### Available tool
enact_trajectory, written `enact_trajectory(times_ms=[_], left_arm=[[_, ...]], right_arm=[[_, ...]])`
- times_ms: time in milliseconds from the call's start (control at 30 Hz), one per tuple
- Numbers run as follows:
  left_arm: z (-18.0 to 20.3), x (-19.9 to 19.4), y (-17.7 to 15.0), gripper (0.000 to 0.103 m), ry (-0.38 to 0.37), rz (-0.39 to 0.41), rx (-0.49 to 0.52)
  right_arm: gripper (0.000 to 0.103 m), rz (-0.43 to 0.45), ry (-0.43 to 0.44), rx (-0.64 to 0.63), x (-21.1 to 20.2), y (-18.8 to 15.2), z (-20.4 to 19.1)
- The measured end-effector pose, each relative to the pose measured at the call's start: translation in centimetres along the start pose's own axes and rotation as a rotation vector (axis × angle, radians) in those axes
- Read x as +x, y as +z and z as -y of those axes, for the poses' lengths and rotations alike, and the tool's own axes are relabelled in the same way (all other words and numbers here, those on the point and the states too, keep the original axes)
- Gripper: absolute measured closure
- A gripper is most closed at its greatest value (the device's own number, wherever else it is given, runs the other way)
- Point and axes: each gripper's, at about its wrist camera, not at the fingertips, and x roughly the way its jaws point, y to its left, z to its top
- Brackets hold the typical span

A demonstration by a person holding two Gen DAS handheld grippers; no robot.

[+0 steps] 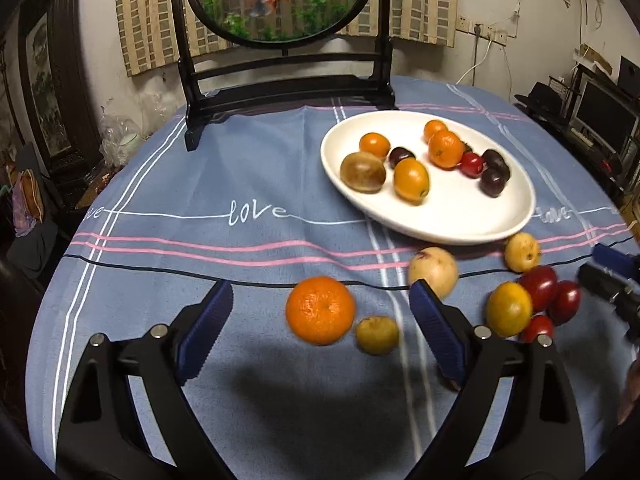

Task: Organize fruits
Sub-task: 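Grasp the tangerine with the left tool while the right tool returns to the fruits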

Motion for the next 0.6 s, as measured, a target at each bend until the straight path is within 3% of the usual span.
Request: enact_trajectory(times_ms=[100, 267, 433, 600], left_arm=[[-0.2, 1.1, -0.6, 0.012, 0.033, -0.014, 0.023], [-0.7, 2.1, -0.8, 0.012, 0.014, -0.048, 0.008], [-2.3, 2.9, -0.8, 0.012, -0.022, -0.078, -0.090], [-3.8, 3.5, -0.9, 0.010, -0.029, -0.094, -0.160]], right_arm=[[0.037, 0.023, -0.015, 0.016, -0.3, 0.1, 0.3], [0.038, 0.022, -0.036, -0.064, -0.2, -0.3, -1.3], [0.038, 0.007, -0.047, -0.124, 0.1, -0.7, -2.4], [0.038, -0.001, -0.050, -0.108, 0.3, -0.8, -1.9]])
